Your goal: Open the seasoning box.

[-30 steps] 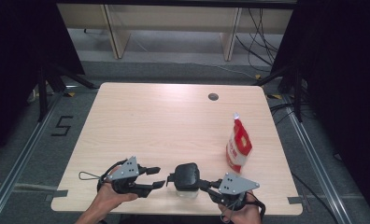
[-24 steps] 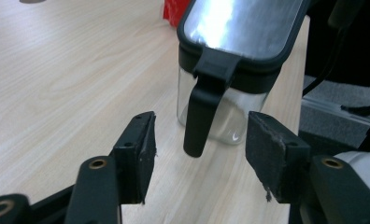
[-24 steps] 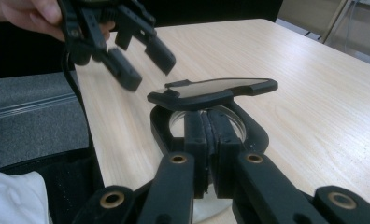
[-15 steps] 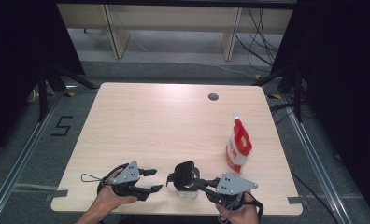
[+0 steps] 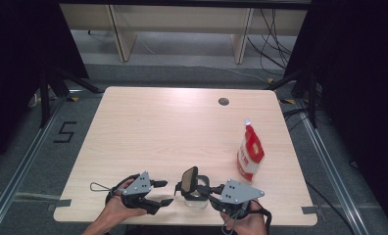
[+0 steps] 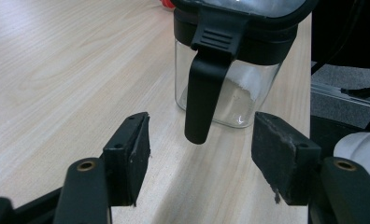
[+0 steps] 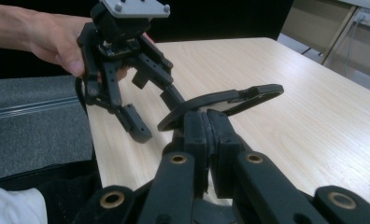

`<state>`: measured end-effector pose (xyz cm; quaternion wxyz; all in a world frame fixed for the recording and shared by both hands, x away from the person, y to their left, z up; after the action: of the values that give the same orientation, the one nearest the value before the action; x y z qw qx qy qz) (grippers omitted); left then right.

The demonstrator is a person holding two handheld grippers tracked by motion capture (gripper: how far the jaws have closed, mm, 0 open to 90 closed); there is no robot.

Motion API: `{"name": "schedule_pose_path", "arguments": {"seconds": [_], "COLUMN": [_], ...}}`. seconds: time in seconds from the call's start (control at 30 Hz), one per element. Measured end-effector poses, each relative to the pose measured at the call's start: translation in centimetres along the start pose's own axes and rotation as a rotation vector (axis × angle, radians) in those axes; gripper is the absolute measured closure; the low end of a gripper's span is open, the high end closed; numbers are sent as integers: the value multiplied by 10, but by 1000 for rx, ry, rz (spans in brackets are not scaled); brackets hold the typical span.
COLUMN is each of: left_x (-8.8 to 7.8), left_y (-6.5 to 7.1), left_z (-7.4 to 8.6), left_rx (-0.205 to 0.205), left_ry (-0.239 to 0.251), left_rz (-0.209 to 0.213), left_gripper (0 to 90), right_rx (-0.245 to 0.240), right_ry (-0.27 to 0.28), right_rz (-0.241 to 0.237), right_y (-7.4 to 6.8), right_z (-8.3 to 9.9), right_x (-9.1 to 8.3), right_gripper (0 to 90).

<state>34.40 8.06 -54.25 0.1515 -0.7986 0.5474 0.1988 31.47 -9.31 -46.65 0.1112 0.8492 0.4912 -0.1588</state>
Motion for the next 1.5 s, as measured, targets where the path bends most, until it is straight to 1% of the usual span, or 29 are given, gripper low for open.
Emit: {"name": "schedule_pose_path", "arguments": {"seconds": [0.03, 0.1, 0.13, 0.17, 0.2, 0.23, 0.27, 0.3, 0.33, 0.37, 0.4, 0.47, 0.53, 0.67, 0.7, 0.73, 0.77, 0.83, 0.87, 1.0, 1.03, 1.07, 1.1, 1.13, 1.2, 1.27, 1.33, 1.37, 1.5], "left_x": [1, 1, 1, 1, 1, 1, 2, 2, 3, 3, 3, 3, 3, 3, 3, 2, 3, 1, 1, -1, 0, 0, 0, 0, 0, 0, 0, 0, 0], "left_y": [1, 1, 1, 2, 2, 2, 3, 3, 3, 3, 3, 3, 3, 3, 2, 2, 3, 3, 2, 2, 3, 2, 2, 3, 2, 4, 3, 3, 3], "left_z": [0, 0, 1, 1, 2, 1, 0, 0, 0, 0, 1, 0, -1, 0, 1, 1, 0, 0, -1, 0, 0, 0, -1, -1, 0, -2, -1, -1, -1], "left_rx": [-11, 14, 3, -8, 0, 3, -2, -1, -10, -3, 2, -5, -9, -7, 2, 6, -5, -7, -10, -3, -9, -4, -3, -9, -1, -17, -9, -6, -15], "left_ry": [8, 1, 1, -1, -10, -8, 0, 2, 9, 2, -2, 1, 6, 4, -3, -8, 3, 5, 13, 5, 6, 7, 8, 8, -2, 15, 15, 12, 11], "left_rz": [3, 6, 4, 8, 6, 7, 11, 11, 12, 11, 12, 15, 12, 19, 14, 12, 13, 20, 15, 13, 23, 18, 18, 18, 12, 25, 19, 20, 18], "left_gripper": [371, 371, 370, 369, 369, 369, 369, 370, 370, 370, 371, 373, 378, 377, 377, 376, 375, 376, 376, 378, 378, 378, 377, 378, 378, 378, 379, 379, 380], "right_rx": [-5, -2, -11, -6, -3, -15, -11, -44, -25, -33, -20, -39, -31, -40, -38, -43, -44, -54, -62, -61, -71, -77, -69, -76, -83, -89, -98, -95, -121], "right_ry": [-4, -1, -1, -6, -1, -9, -7, -9, -11, -7, -11, -16, -22, -16, -15, -22, -20, -22, -24, -22, -28, -24, -29, -24, -29, -34, -32, -36, -43], "right_rz": [-3, -2, -3, -8, 3, -8, -4, -8, -9, -5, -5, -9, -10, -8, -8, -11, -8, -5, -6, -7, -6, -8, -10, -7, -9, -7, -2, -9, 0], "right_y": [0, -2, -2, -2, -2, -3, -4, -3, -5, -4, -5, -5, -6, -6, -7, -7, -7, -8, -8, -10, -10, -10, -11, -10, -12, -13, -13, -14, -16], "right_z": [0, -3, -4, -4, -5, -6, -7, -9, -9, -10, -10, -12, -12, -14, -15, -15, -16, -17, -18, -19, -20, -21, -21, -22, -23, -24, -25, -25, -26], "right_x": [0, 2, 2, 3, 3, 3, 4, 4, 5, 6, 6, 6, 6, 9, 9, 10, 11, 11, 11, 14, 14, 15, 15, 16, 17, 18, 19, 20, 22], "right_gripper": [879, 879, 879, 879, 879, 879, 879, 879, 879, 879, 879, 879, 879, 879, 879, 879, 879, 879, 879, 879, 879, 879, 879, 879, 879, 879, 879, 879, 879]}}
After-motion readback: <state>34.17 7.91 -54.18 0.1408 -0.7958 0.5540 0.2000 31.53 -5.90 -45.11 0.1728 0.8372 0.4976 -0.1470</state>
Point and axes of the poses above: each handheld gripper's, and its own axes: x roughly forward along the jaws, z roughly out of its underside, y roughly to its right, the point moved 8 cm from there along x, roughly forward along the jaws, and after that the axes turned 6 degrees about x, right-handed, at the moved point
